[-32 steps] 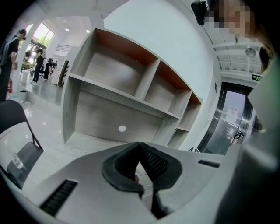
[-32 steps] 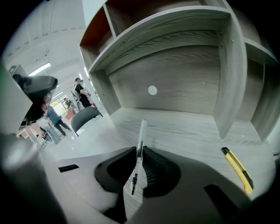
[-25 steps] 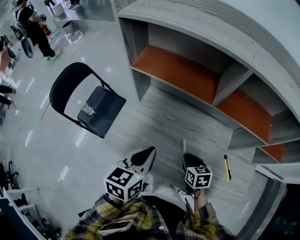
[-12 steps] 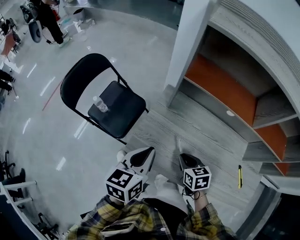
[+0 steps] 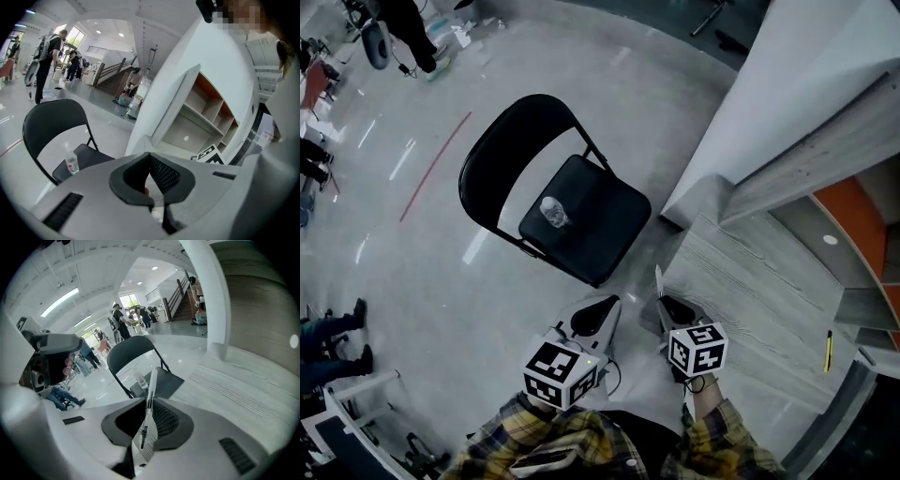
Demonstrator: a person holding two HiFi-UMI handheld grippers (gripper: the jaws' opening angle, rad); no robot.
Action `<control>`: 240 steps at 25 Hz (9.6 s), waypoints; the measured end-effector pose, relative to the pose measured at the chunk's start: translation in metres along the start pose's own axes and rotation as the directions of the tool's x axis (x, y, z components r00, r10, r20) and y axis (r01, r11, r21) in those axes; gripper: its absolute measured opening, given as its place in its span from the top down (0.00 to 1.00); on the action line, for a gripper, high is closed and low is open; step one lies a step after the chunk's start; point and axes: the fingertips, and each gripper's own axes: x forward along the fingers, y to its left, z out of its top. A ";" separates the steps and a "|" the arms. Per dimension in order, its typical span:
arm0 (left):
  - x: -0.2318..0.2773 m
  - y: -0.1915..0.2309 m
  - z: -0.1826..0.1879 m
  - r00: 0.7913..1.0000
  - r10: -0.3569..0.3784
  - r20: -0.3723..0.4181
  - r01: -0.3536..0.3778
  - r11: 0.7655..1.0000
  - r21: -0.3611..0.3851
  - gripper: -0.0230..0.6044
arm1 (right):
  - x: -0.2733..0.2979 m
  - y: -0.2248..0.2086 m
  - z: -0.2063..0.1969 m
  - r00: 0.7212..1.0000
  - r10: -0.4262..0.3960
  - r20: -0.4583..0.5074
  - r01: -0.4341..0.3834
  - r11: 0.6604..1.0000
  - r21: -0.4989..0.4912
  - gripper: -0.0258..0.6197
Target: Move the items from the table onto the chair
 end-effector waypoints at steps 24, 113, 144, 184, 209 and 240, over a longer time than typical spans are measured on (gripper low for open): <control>0.021 0.199 -0.119 0.984 0.172 -0.042 -0.176 0.933 -0.315 0.96 | 0.349 0.020 -0.038 0.970 -0.040 -0.238 0.042 0.999 0.003 0.87; 0.152 -0.399 -0.007 0.957 -0.289 -0.010 0.282 0.925 0.254 0.96 | -0.386 -0.229 -0.056 0.846 -0.178 0.503 0.016 0.951 0.309 0.87; 0.173 -0.443 0.003 0.896 -0.433 -0.096 0.441 0.844 0.305 0.96 | -0.428 -0.239 -0.040 0.789 -0.334 0.515 0.217 0.937 0.274 0.93; 0.161 -0.376 -0.043 0.970 -0.149 -0.191 0.199 0.940 0.278 0.96 | -0.426 -0.510 -0.285 0.835 -0.523 -0.171 0.548 0.820 0.167 0.71; 0.169 -0.396 -0.054 0.964 -0.187 -0.189 0.235 0.933 0.272 0.96 | -0.408 -0.525 -0.314 0.881 -0.420 -0.216 0.470 0.824 0.317 0.77; 0.113 -0.294 -0.053 0.999 -0.029 -0.035 0.031 0.997 0.076 0.96 | -0.248 -0.179 -0.116 0.981 0.195 -0.012 -0.195 0.980 0.041 0.77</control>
